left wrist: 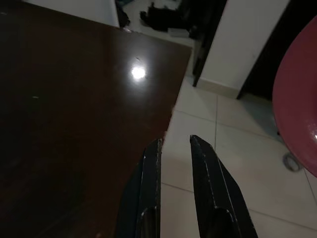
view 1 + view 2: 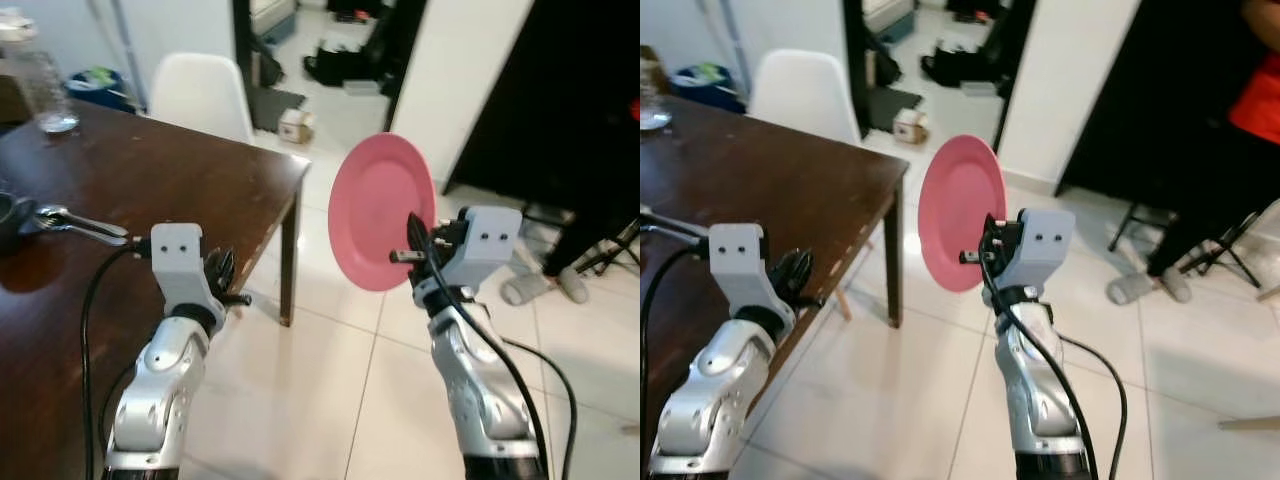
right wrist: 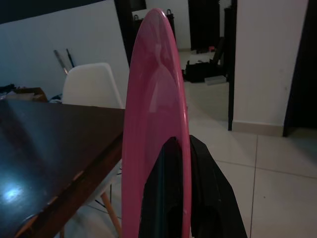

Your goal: Setting the table

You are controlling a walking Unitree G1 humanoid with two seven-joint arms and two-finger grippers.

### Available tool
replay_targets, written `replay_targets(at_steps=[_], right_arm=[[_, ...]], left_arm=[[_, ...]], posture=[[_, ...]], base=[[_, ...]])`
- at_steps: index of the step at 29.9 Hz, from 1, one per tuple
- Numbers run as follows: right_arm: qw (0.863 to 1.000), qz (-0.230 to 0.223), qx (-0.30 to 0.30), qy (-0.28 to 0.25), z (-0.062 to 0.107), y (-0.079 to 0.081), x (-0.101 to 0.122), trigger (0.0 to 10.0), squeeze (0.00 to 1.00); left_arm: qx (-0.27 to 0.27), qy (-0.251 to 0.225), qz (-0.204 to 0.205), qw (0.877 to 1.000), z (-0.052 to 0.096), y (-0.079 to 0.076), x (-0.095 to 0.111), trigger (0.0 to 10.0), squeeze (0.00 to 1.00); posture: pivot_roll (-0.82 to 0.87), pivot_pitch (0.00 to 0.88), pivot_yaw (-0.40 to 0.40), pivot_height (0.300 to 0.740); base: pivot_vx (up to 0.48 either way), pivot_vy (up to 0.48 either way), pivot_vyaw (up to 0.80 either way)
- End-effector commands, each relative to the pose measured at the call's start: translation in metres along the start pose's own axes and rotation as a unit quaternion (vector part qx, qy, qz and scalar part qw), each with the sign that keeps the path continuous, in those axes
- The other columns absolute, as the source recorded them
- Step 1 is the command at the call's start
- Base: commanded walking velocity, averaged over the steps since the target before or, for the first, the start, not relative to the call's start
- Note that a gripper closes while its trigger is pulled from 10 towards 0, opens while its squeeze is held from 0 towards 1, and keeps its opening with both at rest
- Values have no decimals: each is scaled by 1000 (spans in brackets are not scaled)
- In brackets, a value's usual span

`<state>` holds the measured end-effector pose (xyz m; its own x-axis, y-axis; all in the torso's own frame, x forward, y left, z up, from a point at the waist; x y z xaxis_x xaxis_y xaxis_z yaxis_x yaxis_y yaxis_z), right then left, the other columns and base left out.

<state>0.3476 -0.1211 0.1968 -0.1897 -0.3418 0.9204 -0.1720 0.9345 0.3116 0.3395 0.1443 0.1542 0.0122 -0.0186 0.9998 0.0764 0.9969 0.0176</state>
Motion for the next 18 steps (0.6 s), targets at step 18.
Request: replay_targets(at_steps=[18], right_arm=[[1000, 0, 1, 6, 0, 1, -3, 10000, 0]], left_arm=[[-2, 12, -3, 1000, 0, 0, -6, 10000, 0]], posture=[[-84, 18, 37, 740]], base=[[0, 0, -800]])
Point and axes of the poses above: a point about 5 cm out from each wrist's last joint towards the gripper, its own z axis pointing back from the gripper into the wrist, its own x axis along the axis of the wrist's last joint, y = z × x, the point moved 5 cm from there along -z, pointing out of the wrist towards the gripper, and after that the axes turned 9 degrees about -z, right-handed, at the moved point
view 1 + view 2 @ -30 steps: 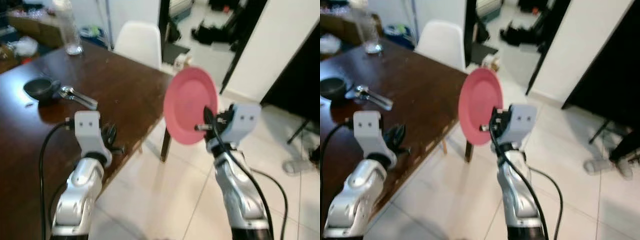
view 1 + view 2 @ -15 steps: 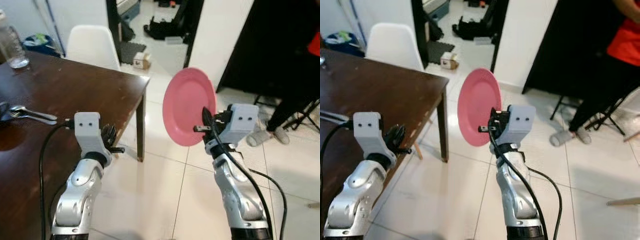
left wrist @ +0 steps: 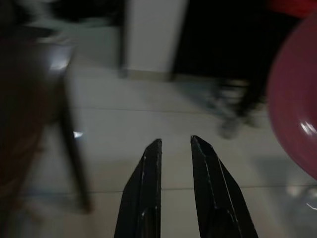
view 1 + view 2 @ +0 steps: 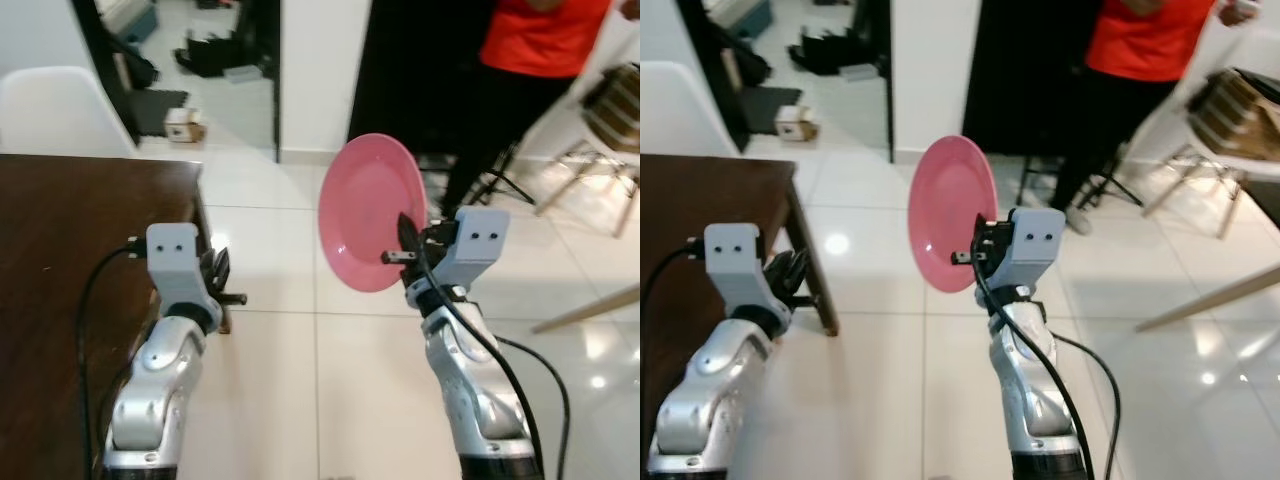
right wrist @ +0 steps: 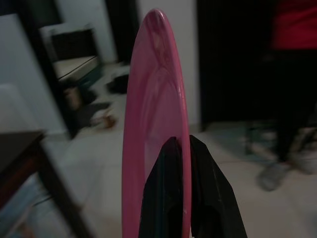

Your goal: Setting the table

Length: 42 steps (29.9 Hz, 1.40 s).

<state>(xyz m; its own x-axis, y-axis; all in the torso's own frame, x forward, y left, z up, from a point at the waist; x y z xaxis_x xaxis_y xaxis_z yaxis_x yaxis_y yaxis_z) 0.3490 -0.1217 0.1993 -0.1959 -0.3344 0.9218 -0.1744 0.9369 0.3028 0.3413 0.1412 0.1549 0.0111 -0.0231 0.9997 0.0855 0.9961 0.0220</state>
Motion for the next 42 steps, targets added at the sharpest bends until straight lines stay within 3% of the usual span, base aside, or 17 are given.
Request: replay_targets(at_steps=[1, 42], right_arm=[[1000, -5, -1, 8, 2, 1, -6, 10000, 0], [1000, -2, 5, 10, 1, 3, -7, 10000, 0]], left_arm=[[3, 13, -1, 1000, 2, 3, -7, 10000, 0], [-9, 6, 13, 1000, 2, -3, -4, 10000, 0]], posture=[[-84, 18, 37, 740], [-83, 5, 36, 740]], base=[[0, 0, -800], [0, 0, -800]])
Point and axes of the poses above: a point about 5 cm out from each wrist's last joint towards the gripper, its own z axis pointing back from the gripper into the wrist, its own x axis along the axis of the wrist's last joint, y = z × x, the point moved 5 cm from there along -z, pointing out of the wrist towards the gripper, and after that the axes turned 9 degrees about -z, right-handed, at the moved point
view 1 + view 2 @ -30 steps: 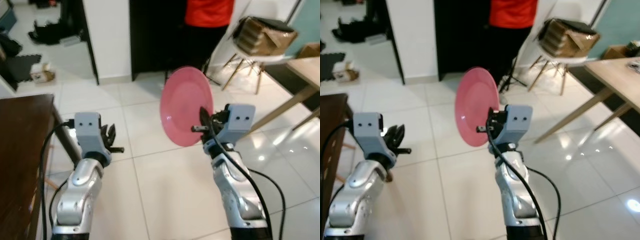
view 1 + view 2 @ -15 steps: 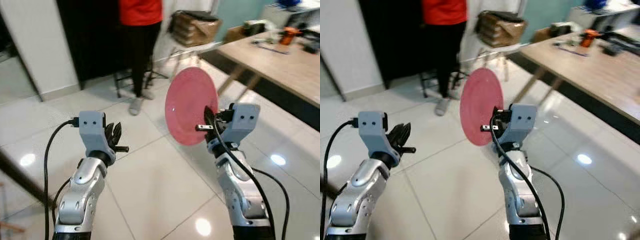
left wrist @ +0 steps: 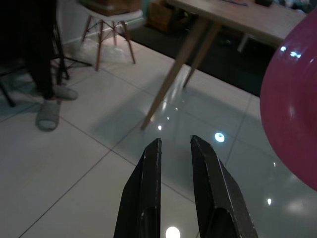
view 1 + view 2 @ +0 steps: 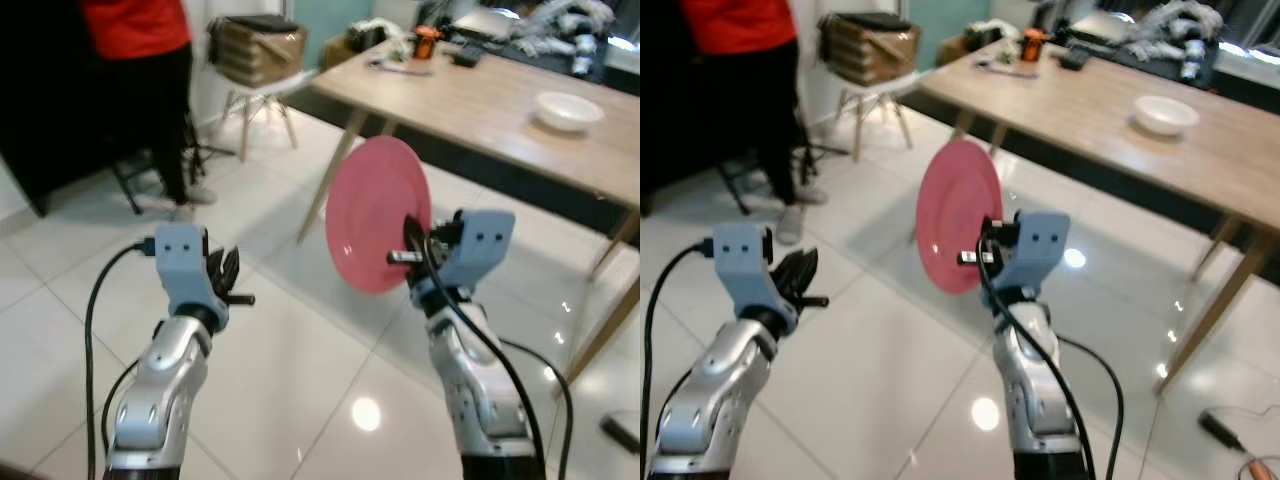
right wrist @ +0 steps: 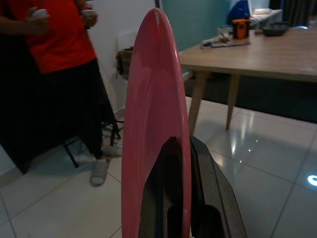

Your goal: Setting the table

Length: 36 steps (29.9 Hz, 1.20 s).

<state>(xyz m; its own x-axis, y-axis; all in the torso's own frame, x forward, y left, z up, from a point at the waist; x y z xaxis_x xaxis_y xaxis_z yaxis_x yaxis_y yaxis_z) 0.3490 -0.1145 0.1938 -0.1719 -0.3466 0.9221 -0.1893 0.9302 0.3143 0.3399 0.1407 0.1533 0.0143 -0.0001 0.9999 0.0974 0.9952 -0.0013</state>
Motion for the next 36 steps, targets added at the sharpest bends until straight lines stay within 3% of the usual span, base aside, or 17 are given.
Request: replay_targets(at_steps=[1, 36], right_arm=[[1000, 6, -1, -1, 0, -2, 1, 10000, 0], [1000, 5, -4, 1, 1, -2, 0, 10000, 0]], left_arm=[[-3, 6, 2, 1000, 1, -2, -3, 10000, 0], [-5, 13, -1, 1000, 1, -5, -5, 10000, 0]], posture=[[-83, 5, 36, 740], [-84, 16, 34, 740]], base=[[0, 0, -800], [0, 0, -800]])
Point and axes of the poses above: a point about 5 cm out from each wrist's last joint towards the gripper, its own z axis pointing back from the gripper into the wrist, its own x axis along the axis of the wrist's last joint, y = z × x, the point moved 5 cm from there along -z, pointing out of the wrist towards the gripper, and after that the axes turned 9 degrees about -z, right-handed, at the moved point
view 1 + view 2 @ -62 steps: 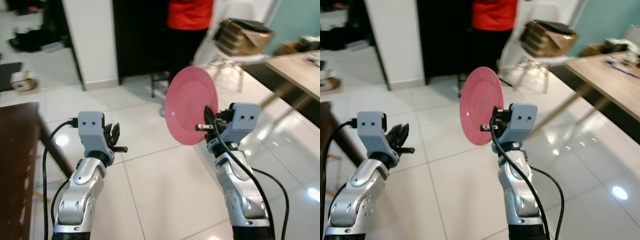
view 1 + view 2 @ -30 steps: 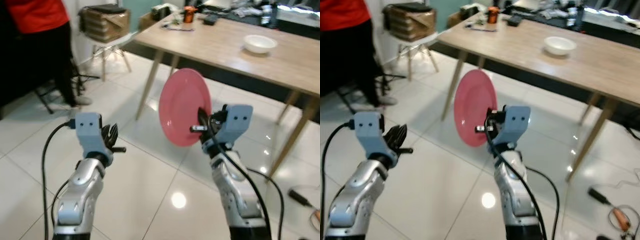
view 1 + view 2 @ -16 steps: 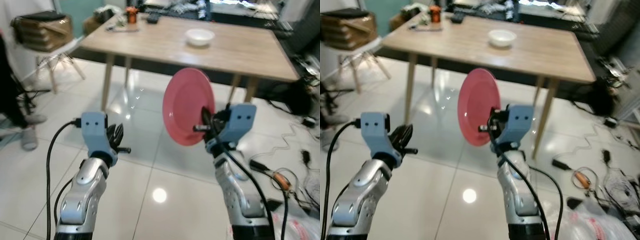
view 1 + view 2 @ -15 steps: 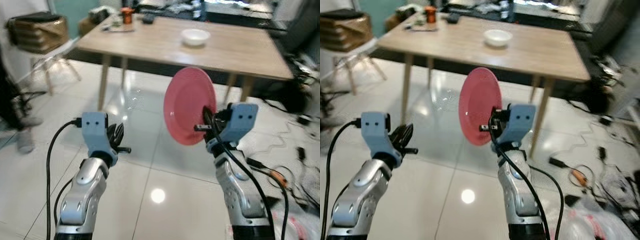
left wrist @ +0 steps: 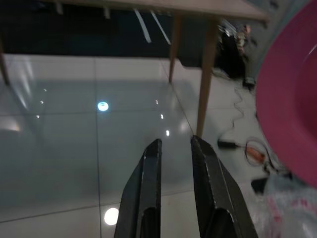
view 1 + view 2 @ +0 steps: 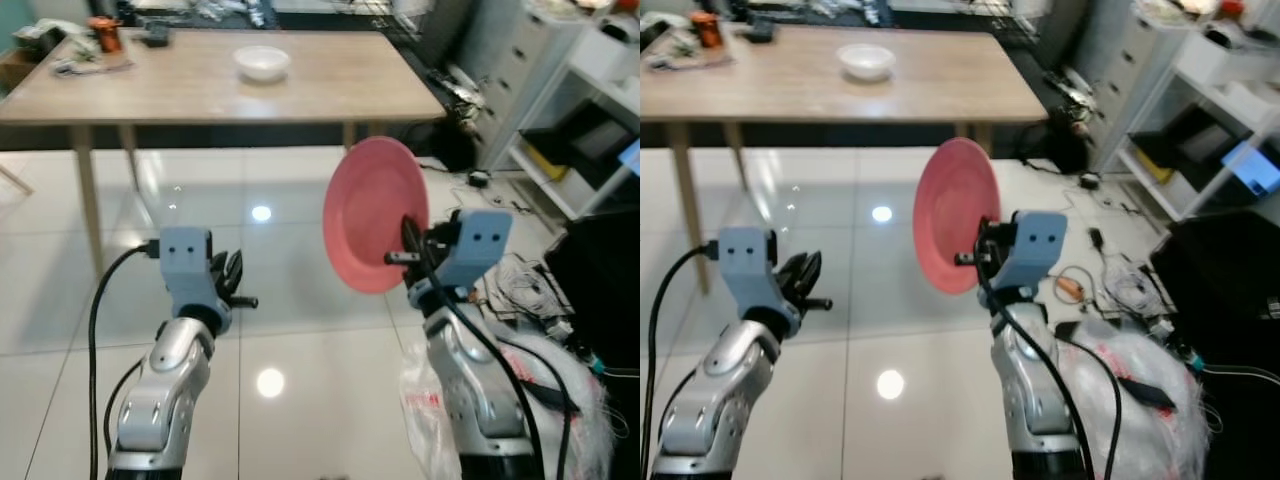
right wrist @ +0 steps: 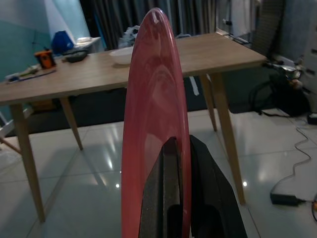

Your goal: Setting the table

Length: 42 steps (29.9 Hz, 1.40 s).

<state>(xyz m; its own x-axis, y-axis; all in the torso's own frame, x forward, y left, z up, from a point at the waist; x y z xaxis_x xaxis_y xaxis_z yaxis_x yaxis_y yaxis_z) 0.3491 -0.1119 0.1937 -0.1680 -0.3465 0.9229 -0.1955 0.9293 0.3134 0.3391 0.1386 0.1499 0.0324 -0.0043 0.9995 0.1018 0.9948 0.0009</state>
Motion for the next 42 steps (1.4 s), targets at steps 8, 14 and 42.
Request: replay_targets(at_steps=[8, 14, 42], right_arm=[[1000, 0, 14, -3, 2, 4, 2, 10000, 0], [1000, 0, 20, -3, 2, 7, 1, 10000, 0], [1000, 2, 17, -7, 0, 6, 4, 10000, 0]], left_arm=[[22, -8, -16, 1000, -1, 4, 1, 10000, 0], [24, -8, -15, 1000, -2, 6, 2, 10000, 0], [21, -11, -17, 1000, -3, 4, 3, 10000, 0]], posture=[[-81, 16, 32, 740], [-79, 15, 34, 740], [-71, 7, 37, 740]], base=[[180, 0, -500], [480, 0, 0], [480, 0, 0]])
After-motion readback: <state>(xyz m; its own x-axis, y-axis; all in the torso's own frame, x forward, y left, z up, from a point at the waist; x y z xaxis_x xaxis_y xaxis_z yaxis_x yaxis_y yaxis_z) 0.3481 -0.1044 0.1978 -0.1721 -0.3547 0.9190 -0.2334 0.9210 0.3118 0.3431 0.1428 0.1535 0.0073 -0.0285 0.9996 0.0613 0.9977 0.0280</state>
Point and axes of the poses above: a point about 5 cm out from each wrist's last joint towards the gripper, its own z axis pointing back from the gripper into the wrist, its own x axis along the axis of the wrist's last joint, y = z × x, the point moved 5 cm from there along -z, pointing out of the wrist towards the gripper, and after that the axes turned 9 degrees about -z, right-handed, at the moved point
